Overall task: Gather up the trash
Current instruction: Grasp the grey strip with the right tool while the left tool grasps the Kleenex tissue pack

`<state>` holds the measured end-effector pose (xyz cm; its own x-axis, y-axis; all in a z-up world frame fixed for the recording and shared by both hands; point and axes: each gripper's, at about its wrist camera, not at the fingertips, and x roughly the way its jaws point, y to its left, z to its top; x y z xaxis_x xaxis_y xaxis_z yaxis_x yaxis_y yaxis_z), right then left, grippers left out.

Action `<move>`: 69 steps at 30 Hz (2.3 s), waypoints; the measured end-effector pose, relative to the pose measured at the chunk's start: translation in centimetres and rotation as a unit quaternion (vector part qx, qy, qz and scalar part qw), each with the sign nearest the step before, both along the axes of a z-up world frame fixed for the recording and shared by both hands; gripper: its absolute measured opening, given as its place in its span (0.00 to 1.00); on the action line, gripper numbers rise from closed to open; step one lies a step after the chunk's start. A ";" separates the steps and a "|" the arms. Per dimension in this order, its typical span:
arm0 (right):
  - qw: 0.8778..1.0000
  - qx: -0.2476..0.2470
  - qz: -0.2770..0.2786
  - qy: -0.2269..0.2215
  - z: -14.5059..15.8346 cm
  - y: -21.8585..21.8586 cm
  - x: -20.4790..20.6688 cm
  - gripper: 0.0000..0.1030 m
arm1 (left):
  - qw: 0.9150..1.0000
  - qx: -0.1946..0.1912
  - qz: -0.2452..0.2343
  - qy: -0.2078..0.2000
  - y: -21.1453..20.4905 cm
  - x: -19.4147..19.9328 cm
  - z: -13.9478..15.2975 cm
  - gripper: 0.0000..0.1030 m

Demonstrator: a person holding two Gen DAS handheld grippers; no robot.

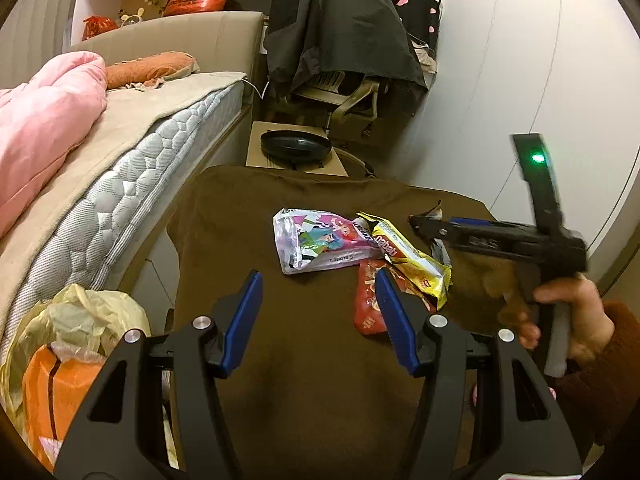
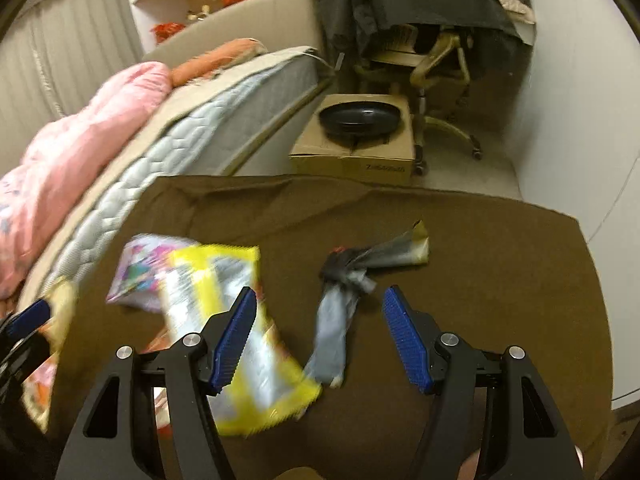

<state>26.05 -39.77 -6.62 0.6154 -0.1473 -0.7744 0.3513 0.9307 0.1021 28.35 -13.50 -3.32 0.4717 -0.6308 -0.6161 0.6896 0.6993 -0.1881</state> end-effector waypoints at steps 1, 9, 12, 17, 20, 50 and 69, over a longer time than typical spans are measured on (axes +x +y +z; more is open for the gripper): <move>1.000 -0.005 -0.001 0.013 -0.5 -0.1 0.7 0.49 | 1.000 -0.001 -0.002 0.001 0.1 0.0 -0.1 0.54; 0.999 -0.015 0.032 0.014 0.0 0.7 -0.6 0.25 | 1.000 -0.016 -0.025 0.004 -0.4 1.5 -0.4 0.56; 0.998 -0.035 0.047 -0.003 1.5 2.0 -3.4 0.25 | 0.999 -0.014 -0.043 -0.005 -2.0 3.0 0.0 0.56; 0.997 -0.043 0.067 -0.019 2.7 3.9 -8.5 0.25 | 0.998 -0.005 -0.062 0.001 -5.4 6.7 0.2 0.57; 0.996 -0.037 0.074 -0.023 2.7 4.6 -11.4 0.25 | 0.997 0.016 -0.066 0.029 -7.3 9.0 -0.8 0.57; 0.994 0.028 0.073 -0.079 1.6 3.0 -18.6 0.25 | 0.978 0.158 -0.135 0.029 -12.4 5.3 -3.9 0.62; 0.991 0.024 0.082 -0.100 3.7 5.3 -19.2 0.25 | 0.994 0.102 -0.036 0.026 -3.4 -2.5 -1.0 0.11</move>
